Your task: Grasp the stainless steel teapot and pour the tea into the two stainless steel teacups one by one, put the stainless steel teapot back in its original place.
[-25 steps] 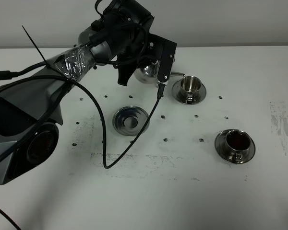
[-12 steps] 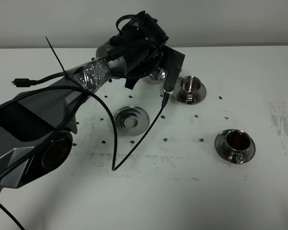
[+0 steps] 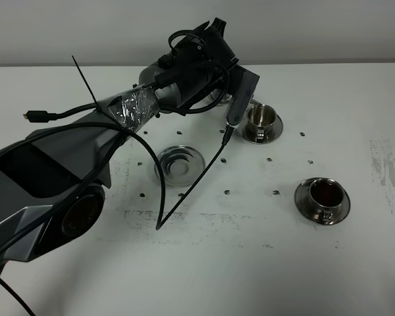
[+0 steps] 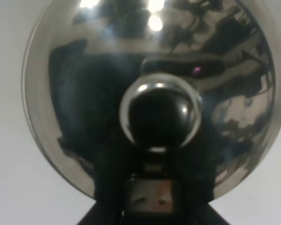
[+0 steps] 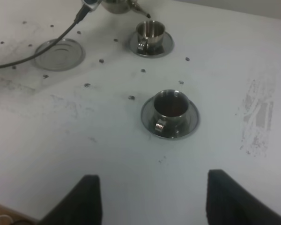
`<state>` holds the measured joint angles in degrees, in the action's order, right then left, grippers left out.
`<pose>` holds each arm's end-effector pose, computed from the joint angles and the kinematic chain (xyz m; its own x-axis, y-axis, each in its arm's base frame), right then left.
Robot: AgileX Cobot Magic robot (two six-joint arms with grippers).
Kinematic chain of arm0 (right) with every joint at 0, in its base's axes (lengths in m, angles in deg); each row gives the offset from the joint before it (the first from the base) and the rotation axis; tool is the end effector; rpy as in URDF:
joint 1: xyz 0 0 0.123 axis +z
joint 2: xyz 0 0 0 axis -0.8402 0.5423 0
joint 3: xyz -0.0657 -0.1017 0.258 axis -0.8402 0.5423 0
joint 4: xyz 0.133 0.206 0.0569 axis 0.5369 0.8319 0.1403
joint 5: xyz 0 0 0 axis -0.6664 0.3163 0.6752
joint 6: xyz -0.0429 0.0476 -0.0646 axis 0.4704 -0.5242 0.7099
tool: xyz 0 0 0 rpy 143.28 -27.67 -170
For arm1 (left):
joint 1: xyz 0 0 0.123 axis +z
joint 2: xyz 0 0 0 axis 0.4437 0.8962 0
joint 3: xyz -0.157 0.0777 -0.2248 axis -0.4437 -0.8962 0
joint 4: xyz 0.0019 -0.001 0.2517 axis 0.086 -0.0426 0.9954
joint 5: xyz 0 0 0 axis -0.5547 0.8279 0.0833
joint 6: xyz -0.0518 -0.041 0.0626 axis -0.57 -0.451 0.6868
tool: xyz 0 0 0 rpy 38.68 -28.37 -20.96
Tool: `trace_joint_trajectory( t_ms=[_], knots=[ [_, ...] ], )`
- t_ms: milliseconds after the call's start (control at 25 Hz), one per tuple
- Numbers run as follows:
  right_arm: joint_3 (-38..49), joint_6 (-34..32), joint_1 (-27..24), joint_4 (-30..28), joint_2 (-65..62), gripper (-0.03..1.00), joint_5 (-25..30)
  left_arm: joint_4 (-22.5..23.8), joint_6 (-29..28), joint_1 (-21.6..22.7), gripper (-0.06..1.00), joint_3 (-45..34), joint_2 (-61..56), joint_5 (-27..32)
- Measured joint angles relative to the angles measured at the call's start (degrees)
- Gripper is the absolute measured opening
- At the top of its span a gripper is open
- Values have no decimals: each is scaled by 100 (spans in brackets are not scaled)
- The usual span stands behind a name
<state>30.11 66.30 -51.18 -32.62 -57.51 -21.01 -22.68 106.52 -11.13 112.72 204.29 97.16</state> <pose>-0.0137 0.0135 0.2801 -0.4541 -0.1159 -0.8834 -0.2766 0.9609 0.0161 0.4675 -0.3064 0.1861 0.3156 0.8808 0.3528 0.5871 -0.4734 0.6566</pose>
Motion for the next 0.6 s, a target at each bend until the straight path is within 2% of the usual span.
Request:
trace_joint_trajectory(
  t_ms=[600],
  knots=[
    [0,0,0,-77,0,48,0,203,237,-17,18,0,50,-325]
  ],
)
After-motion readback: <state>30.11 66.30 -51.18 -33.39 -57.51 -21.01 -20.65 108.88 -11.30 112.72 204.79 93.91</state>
